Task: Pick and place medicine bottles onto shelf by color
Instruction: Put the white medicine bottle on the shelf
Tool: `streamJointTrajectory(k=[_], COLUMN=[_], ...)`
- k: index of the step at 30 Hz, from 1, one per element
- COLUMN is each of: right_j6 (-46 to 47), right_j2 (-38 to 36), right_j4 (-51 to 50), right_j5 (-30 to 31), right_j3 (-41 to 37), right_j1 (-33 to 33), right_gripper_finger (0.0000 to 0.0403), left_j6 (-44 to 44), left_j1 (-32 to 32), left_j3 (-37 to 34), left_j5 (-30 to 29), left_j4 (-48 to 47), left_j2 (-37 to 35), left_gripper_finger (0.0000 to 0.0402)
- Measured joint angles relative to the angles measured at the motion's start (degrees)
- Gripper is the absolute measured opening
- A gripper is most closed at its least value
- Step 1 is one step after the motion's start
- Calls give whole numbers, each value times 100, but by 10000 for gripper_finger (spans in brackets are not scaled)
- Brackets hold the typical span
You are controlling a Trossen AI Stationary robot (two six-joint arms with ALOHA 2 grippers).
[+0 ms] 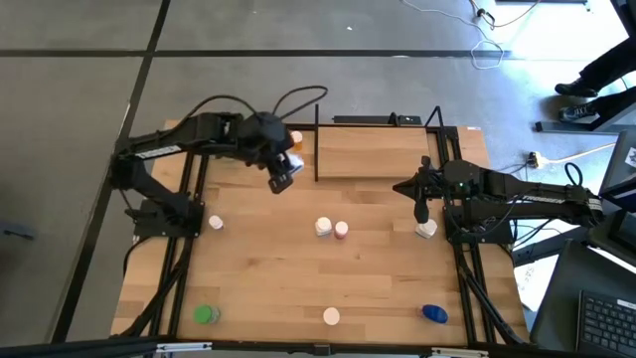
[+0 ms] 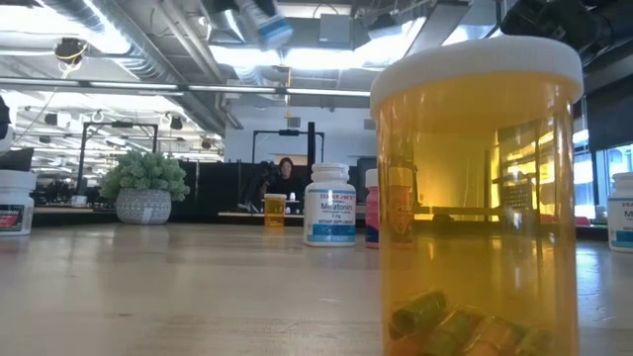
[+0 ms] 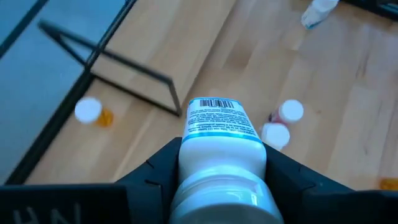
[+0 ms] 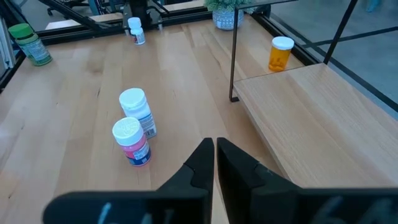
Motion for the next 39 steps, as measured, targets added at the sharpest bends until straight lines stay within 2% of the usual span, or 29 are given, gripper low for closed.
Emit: streamJointTrajectory(k=[7,13,17,22,26,30,39], right_j6=[13,28,113,780,785,787,767], right_j2=[1,2,2,0,1,2,2], right_j4=[-4,-2,196,858,1386,1907,2187], right_j5=[0,-1,-1,14,24,419,1222], right_j3=[0,0,-2,-2,-2,-2,-2], right_j1=[0,1,1,0,1,-1,-1], right_gripper_finger=[23,23,23,23,23,23,34], left_j6=[585,1220,1600,2125,2336,2545,2563], left_j1=[260,544,761,1077,1352,1561,1629], left_j3=[1175,1761,1842,1850,1847,1834,1844], left_j5=[-2,-2,104,134,737,1126,1284], left_j4=[18,181,472,811,974,1081,1463], left_j2=[745,1160,1281,1354,1431,1530,1962], left_gripper_finger=[150,150,150,150,150,150,150])
